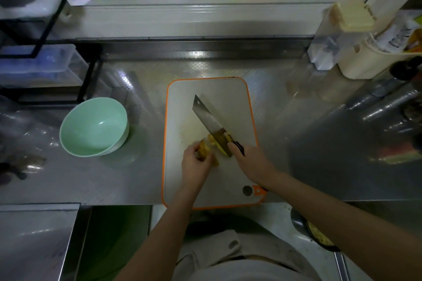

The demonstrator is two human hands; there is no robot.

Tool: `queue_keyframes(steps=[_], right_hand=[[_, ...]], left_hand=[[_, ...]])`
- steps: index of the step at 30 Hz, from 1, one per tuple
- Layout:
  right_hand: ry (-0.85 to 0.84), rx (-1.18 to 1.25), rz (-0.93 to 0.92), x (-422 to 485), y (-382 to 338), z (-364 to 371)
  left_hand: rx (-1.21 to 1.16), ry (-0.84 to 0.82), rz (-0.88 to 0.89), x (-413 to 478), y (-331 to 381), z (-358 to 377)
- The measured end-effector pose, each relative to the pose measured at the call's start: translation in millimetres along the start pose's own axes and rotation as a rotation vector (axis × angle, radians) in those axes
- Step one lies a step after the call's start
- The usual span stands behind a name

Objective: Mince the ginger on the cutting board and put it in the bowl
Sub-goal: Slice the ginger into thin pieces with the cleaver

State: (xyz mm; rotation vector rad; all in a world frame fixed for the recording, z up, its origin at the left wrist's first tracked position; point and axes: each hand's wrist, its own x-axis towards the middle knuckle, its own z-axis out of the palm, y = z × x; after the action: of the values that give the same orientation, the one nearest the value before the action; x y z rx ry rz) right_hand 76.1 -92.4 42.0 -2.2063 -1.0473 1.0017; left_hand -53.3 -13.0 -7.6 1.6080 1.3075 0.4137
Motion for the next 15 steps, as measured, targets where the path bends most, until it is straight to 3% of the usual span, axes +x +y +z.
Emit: queue_keyframes(steps=[15], right_hand=[[-0.134, -0.097, 0.022, -30, -4, -1]], left_hand=[[-0.006, 0.104, -0.044, 2, 5, 5]])
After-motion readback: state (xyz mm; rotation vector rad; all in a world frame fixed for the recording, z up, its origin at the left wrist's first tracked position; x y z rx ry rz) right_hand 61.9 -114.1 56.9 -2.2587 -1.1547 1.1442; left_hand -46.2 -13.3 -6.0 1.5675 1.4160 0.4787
